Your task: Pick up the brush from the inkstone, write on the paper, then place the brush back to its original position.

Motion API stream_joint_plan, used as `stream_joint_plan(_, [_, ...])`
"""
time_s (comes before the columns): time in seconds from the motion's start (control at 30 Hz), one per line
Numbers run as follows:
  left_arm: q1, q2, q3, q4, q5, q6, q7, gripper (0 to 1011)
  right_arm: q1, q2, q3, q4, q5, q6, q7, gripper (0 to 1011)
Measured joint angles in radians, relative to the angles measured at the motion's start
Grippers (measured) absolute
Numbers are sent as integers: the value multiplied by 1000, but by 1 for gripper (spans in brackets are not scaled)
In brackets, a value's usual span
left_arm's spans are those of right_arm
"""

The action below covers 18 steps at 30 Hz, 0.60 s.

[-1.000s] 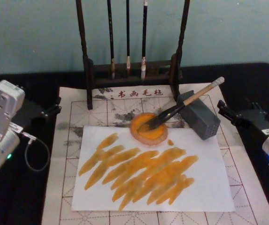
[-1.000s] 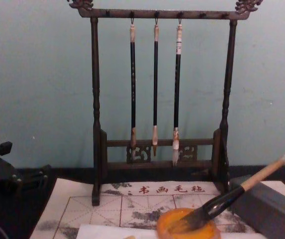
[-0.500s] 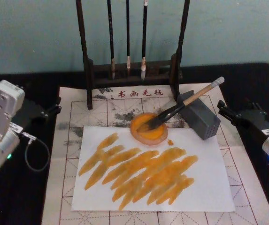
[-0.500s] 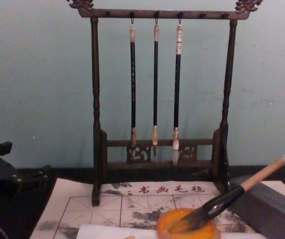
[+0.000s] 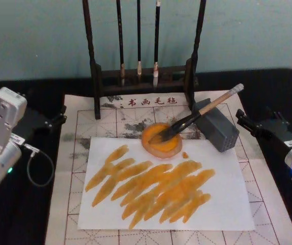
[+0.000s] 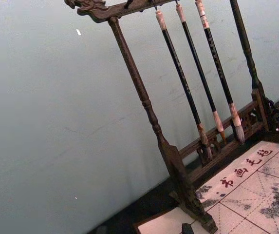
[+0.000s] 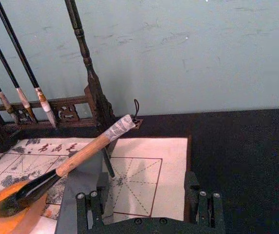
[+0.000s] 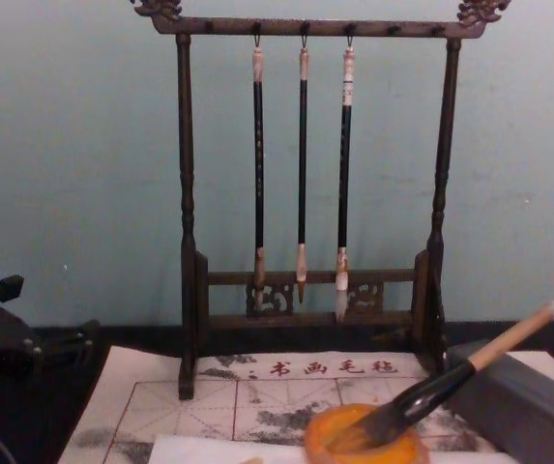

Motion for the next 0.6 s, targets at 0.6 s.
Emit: stream_joint_plan(0.6, [0, 0, 0, 0, 0, 0, 0, 1001, 0, 0, 0, 0, 0, 0, 0, 1000])
